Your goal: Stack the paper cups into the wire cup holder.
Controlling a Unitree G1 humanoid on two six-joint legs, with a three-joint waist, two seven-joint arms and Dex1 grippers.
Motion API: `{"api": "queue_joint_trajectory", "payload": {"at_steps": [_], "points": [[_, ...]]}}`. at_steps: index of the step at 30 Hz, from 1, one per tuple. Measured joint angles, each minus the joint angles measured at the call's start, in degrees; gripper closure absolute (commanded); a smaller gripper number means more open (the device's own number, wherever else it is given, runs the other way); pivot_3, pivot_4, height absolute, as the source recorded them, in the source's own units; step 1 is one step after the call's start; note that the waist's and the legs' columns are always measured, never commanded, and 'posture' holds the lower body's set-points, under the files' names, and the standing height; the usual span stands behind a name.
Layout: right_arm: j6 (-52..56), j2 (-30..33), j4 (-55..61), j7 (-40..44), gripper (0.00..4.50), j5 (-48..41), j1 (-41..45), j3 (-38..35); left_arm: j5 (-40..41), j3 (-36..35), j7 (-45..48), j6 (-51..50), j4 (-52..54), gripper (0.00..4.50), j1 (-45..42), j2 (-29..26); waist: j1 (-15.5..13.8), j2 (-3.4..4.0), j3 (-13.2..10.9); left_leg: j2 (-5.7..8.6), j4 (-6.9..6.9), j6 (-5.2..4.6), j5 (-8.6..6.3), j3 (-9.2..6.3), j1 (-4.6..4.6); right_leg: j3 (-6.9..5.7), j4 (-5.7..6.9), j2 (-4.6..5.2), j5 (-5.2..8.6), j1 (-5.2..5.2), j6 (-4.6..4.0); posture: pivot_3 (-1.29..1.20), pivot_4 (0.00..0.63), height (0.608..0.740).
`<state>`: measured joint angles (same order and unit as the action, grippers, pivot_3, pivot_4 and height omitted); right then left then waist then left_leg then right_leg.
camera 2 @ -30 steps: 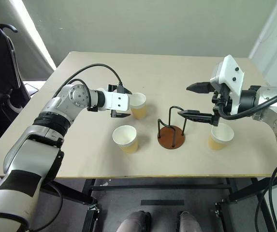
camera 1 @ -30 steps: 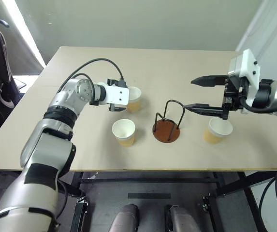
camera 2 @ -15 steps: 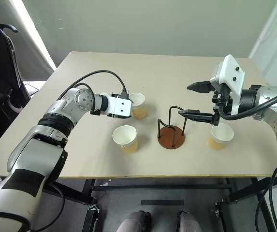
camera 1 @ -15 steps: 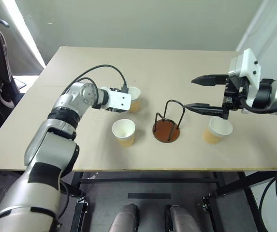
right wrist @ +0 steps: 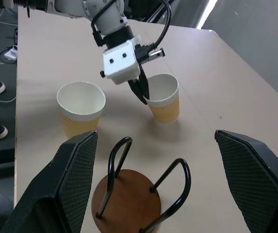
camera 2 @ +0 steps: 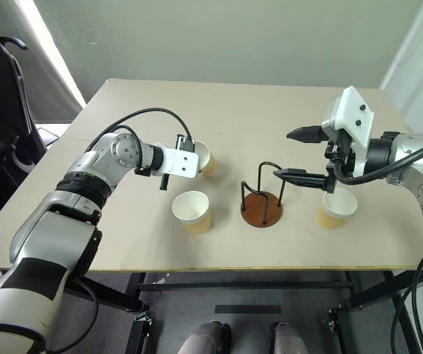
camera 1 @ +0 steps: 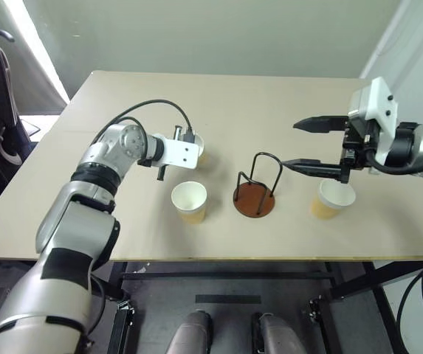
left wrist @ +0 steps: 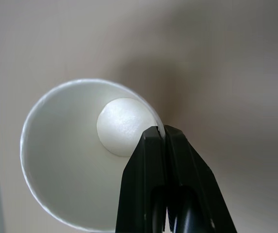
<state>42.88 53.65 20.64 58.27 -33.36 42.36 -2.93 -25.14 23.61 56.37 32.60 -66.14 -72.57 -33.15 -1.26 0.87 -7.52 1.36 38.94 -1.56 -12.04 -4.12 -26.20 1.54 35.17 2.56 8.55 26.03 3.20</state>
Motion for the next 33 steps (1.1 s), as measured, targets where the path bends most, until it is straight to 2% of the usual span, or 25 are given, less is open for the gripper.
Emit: {"api": "queue_joint_trajectory", "payload": {"at_steps": [3, 7, 13, 18, 23, 33], "points": [[-0.2, 1.3, -0.5, 0.5, 0.57, 0.1, -0.1, 0.0, 5.4, -3.6, 6.9, -3.1, 1.9, 4.49, -1.2, 0.1, -0.1, 0.00, 0.0, 0.00, 0.11, -0.06, -0.05, -0.01, -0.12, 0.00, -0.01, 0.00, -0.01, 0.04, 0.01, 0.00, 0.150, 0.740], [-1.5, 5.0, -2.4, 4.0, 0.57, 0.8, -0.5, 0.0, 16.6, -9.5, 20.1, -13.4, 10.3, 4.49, -3.6, 1.3, -0.5, 0.00, 0.0, 0.01, 0.22, -0.27, -0.20, 0.00, -0.29, 0.00, -0.06, 0.02, -0.02, 0.09, 0.04, 0.00, 0.150, 0.740], [-2.7, 8.3, -3.4, 9.1, 0.57, 0.9, -1.3, 0.0, 25.9, -11.6, 32.6, -28.4, 24.1, 4.49, -4.6, 0.9, -0.3, 0.00, 0.0, -0.03, 0.22, -0.23, -0.23, 0.07, -0.28, 0.05, -0.06, 0.02, -0.01, 0.12, 0.16, 0.00, 0.150, 0.740], [-2.1, 8.6, -2.9, 10.4, 0.57, -0.4, -0.9, 0.0, 32.7, -8.5, 34.0, -37.2, 31.9, 4.49, -4.7, -2.3, 0.0, 0.01, 0.0, -0.05, 0.23, -0.40, -0.29, 0.07, -0.16, 0.06, -0.01, 0.02, -0.01, 0.05, 0.19, 0.00, 0.150, 0.740], [-0.7, 8.2, -1.1, 9.1, 0.57, -2.5, 0.2, -0.8, 39.4, -2.6, 34.1, -41.7, 34.1, 4.49, -5.1, -4.6, -0.1, 0.01, 0.0, -0.05, 0.25, -0.46, -0.29, 0.04, -0.15, 0.04, -0.02, 0.03, -0.01, -0.01, 0.19, 0.00, 0.150, 0.740], [1.2, 8.5, 3.9, 5.6, 0.57, -4.0, -5.1, -4.6, 45.0, 3.7, 34.2, -42.1, 32.5, 4.49, -8.6, -3.5, -0.4, 0.01, 0.0, -0.04, 0.28, -0.43, -0.28, 0.07, -0.18, 0.04, -0.09, 0.08, 0.02, -0.06, 0.31, 0.00, 0.150, 0.740]]}}
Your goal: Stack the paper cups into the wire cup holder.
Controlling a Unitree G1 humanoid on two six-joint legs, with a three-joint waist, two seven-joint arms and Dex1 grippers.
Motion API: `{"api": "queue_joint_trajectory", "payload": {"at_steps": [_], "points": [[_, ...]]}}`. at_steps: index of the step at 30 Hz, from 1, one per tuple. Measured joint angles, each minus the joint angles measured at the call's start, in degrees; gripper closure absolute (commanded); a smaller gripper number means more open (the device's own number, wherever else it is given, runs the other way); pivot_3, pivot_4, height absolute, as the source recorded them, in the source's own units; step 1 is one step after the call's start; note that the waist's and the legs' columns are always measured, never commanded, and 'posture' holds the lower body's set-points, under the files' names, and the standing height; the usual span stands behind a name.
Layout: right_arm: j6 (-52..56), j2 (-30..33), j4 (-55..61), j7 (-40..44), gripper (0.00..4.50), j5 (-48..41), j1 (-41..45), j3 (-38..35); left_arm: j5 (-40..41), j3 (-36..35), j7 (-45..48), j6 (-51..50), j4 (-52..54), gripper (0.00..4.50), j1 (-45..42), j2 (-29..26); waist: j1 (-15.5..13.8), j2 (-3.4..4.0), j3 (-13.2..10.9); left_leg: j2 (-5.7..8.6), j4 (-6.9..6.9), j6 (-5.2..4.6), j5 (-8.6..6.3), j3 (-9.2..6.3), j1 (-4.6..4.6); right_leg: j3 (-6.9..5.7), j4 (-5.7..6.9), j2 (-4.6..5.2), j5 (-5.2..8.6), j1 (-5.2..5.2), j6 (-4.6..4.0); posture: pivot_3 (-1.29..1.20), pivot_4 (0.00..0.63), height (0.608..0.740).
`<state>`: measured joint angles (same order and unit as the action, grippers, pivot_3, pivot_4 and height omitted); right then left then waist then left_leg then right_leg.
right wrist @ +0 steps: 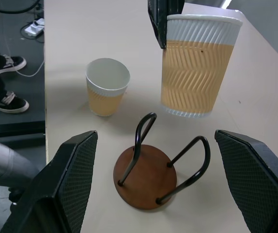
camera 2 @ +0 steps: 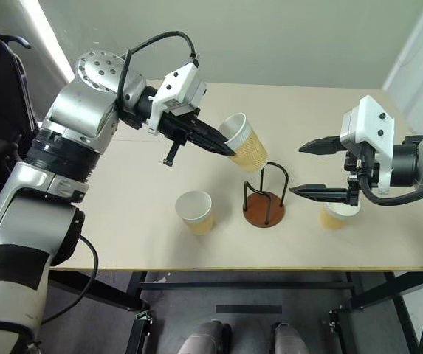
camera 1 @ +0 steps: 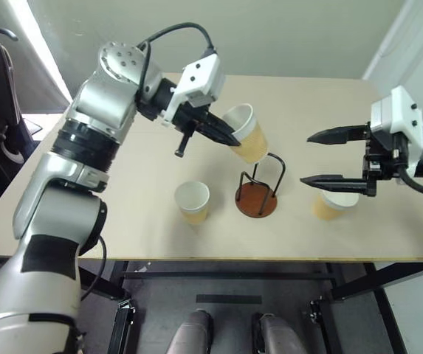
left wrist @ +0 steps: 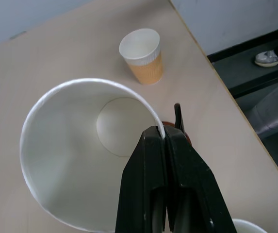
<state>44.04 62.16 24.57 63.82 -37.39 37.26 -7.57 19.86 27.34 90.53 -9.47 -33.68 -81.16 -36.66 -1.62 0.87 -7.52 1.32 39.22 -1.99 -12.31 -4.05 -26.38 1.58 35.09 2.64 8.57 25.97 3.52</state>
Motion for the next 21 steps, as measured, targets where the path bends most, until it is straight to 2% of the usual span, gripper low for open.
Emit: {"api": "queue_joint_trajectory", "payload": {"at_steps": [10, 21], "points": [[1.1, 0.8, 3.1, -2.6, 0.57, -1.2, -4.0, -2.8, 1.0, 4.4, 0.0, 3.3, -2.6, 4.49, -1.1, 2.4, 0.0, 0.00, 0.0, 0.03, 0.02, 0.00, 0.00, 0.07, 0.01, 0.01, -0.02, 0.04, 0.03, -0.03, 0.16, 0.00, 0.150, 0.740], [1.3, 1.1, 4.0, -4.2, 0.57, -1.7, -5.4, -3.0, 0.9, 5.6, 0.0, 5.8, -5.5, 4.49, -1.1, 4.4, -0.1, 0.01, 0.0, 0.13, 0.11, -0.02, 0.01, 0.24, -0.04, 0.01, -0.02, 0.22, 0.14, -0.07, 0.42, 0.00, 0.150, 0.740]]}}
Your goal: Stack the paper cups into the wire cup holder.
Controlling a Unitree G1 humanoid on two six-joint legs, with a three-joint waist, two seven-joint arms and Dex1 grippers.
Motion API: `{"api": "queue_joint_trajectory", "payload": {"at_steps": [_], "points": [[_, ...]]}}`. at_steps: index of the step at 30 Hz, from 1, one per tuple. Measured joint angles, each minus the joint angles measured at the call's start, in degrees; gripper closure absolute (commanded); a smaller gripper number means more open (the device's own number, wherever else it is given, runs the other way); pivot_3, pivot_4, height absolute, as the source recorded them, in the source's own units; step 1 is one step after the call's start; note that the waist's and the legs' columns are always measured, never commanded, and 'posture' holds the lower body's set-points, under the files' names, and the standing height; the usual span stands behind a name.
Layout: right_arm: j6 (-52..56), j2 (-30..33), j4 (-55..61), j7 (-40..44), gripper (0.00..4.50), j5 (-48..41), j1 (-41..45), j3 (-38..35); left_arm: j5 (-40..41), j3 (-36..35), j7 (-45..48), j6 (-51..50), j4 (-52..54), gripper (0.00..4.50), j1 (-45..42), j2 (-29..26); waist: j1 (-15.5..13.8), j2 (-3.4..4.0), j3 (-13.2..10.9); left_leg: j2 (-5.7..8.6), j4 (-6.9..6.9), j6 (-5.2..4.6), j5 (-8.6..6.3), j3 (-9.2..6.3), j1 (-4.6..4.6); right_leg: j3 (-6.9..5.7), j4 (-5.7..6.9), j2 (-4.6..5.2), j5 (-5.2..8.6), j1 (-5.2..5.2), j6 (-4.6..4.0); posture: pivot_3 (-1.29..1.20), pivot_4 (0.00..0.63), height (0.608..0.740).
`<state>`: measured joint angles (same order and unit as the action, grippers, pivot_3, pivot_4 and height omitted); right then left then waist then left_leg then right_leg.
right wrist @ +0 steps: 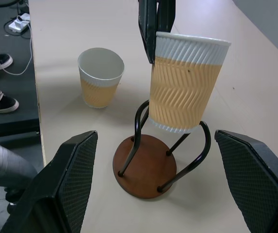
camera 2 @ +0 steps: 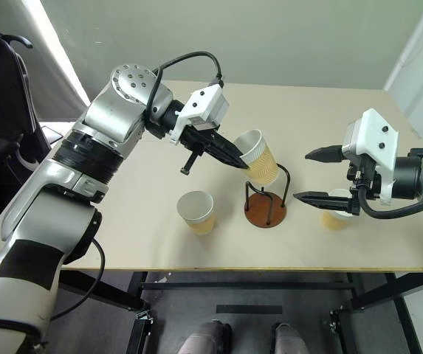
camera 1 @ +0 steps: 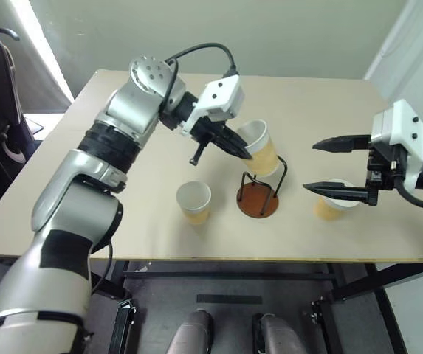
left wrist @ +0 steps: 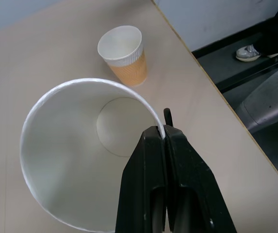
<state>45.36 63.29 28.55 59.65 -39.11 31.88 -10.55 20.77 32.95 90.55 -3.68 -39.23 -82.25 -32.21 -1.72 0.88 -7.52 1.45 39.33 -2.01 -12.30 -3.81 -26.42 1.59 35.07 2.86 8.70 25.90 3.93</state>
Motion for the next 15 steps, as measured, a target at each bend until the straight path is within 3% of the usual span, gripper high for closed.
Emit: {"api": "queue_joint_trajectory", "payload": {"at_steps": [7, 10, 15], "points": [[-0.2, 0.2, 0.4, -0.2, 0.57, -0.1, -1.1, -0.1, -2.7, -0.3, 0.0, 1.6, -2.3, 4.49, 0.0, 1.1, 0.0, 0.00, 0.0, 0.14, 0.08, -0.09, 0.03, 0.01, -0.01, 0.01, 0.00, 0.15, -0.02, -0.04, 0.14, 0.00, 0.150, 0.740], [-0.3, 0.3, 0.4, -0.3, 0.57, 0.0, -1.1, -0.1, -4.1, -0.3, 0.0, 2.5, -3.3, 3.82, 0.0, 1.7, 0.0, 0.00, 0.0, 0.28, 0.11, -0.15, 0.03, 0.02, -0.02, 0.04, 0.00, 0.21, -0.04, -0.05, 0.22, 0.00, 0.150, 0.740], [-0.5, 0.4, 0.4, -0.6, 0.57, 0.0, -1.2, -0.1, -5.6, -1.6, 0.0, 3.7, -4.7, 2.14, 0.0, 2.3, 0.0, 0.00, 0.0, 0.42, 0.16, -0.22, 0.02, -0.01, -0.06, 0.05, -0.01, 0.29, -0.02, -0.05, 0.32, 0.00, 0.150, 0.740]]}}
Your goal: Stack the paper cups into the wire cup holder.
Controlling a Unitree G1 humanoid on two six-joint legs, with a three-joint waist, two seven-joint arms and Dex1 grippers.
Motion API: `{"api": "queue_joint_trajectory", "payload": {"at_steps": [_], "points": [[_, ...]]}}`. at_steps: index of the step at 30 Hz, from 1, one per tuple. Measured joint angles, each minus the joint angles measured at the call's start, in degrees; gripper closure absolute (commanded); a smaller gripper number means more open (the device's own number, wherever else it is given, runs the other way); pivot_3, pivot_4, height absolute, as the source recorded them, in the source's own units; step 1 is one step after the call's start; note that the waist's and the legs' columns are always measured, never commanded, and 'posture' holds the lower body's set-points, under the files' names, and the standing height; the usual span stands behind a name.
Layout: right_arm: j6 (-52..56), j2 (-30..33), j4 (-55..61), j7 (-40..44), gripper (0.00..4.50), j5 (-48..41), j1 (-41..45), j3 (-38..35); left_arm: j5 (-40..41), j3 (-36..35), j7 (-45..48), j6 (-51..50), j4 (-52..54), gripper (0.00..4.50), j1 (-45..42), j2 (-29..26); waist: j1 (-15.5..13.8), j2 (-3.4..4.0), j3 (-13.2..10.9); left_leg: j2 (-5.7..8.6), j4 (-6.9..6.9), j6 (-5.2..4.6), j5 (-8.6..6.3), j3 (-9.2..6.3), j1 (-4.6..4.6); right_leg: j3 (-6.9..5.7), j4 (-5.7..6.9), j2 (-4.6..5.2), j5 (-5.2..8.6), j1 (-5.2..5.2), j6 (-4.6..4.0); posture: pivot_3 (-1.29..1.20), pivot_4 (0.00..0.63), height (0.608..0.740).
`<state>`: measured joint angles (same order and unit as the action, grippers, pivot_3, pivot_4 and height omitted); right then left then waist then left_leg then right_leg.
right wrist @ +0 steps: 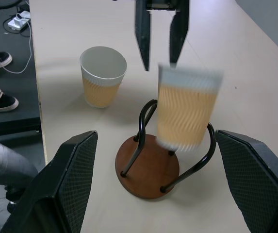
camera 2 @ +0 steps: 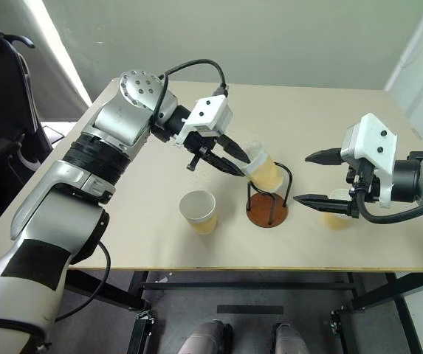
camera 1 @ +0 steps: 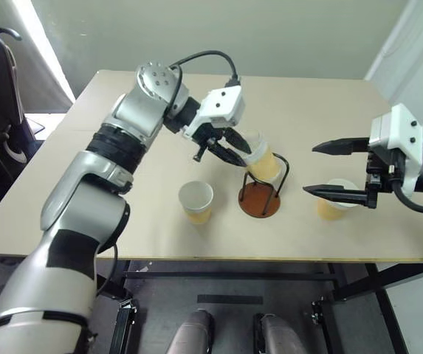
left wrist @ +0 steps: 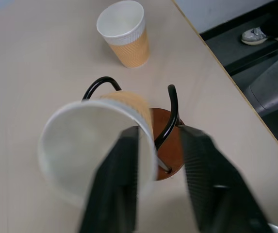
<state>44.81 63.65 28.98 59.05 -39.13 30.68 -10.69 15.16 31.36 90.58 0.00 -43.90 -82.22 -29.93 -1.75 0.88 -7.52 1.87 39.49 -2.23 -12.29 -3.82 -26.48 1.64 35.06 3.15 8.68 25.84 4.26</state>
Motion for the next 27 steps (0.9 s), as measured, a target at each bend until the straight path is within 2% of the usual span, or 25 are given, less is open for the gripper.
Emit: {"api": "queue_joint_trajectory", "payload": {"at_steps": [5, 6, 16, 22, 27], "points": [[-0.6, 0.0, 0.0, -0.1, 0.57, 0.1, 0.0, 0.0, -1.0, -3.2, 0.0, -0.3, -1.4, 0.29, 0.0, 1.9, 0.0, 0.00, 0.0, 0.06, 0.10, -0.08, -0.01, 0.00, -0.08, 0.01, -0.02, 0.07, -0.03, 0.00, 0.11, 0.00, 0.150, 0.740], [-0.7, 0.0, 0.0, -0.1, 0.57, 0.1, 0.0, 0.0, -1.4, -3.7, 0.0, -0.3, -1.5, 0.03, 0.0, 2.0, 0.0, 0.00, 0.0, 0.07, 0.12, -0.09, -0.02, 0.01, -0.09, 0.02, -0.03, 0.06, -0.04, 0.00, 0.13, 0.00, 0.150, 0.740], [-3.2, 1.3, -1.1, 0.2, 0.57, 3.7, -2.7, 0.4, -3.1, -12.6, -0.8, -1.5, -3.5, 0.03, -0.1, 4.0, 0.0, 0.00, 0.0, 0.08, 0.49, -0.23, -0.11, -0.01, -0.30, 0.03, -0.03, 0.07, -0.06, 0.03, 0.28, 0.00, 0.150, 0.740], [-6.8, 2.8, -2.9, 2.3, 0.57, 7.7, -5.4, 2.2, -1.7, -19.1, -1.1, -8.4, -2.9, 0.03, -0.1, 1.8, 0.0, 0.00, 0.0, 0.09, 0.53, -0.23, -0.11, -0.01, -0.39, 0.04, -0.05, 0.08, -0.08, 0.09, 0.31, 0.00, 0.150, 0.740], [-12.6, 4.1, -6.8, 4.8, 0.57, 13.8, -7.4, 5.6, 0.8, -22.4, -0.3, -16.7, 4.4, 0.03, 1.8, -1.9, 0.0, 0.01, 0.0, 0.11, 0.55, -0.23, -0.11, -0.01, -0.41, 0.04, -0.07, 0.08, -0.10, 0.10, 0.33, 0.00, 0.150, 0.740]]}}
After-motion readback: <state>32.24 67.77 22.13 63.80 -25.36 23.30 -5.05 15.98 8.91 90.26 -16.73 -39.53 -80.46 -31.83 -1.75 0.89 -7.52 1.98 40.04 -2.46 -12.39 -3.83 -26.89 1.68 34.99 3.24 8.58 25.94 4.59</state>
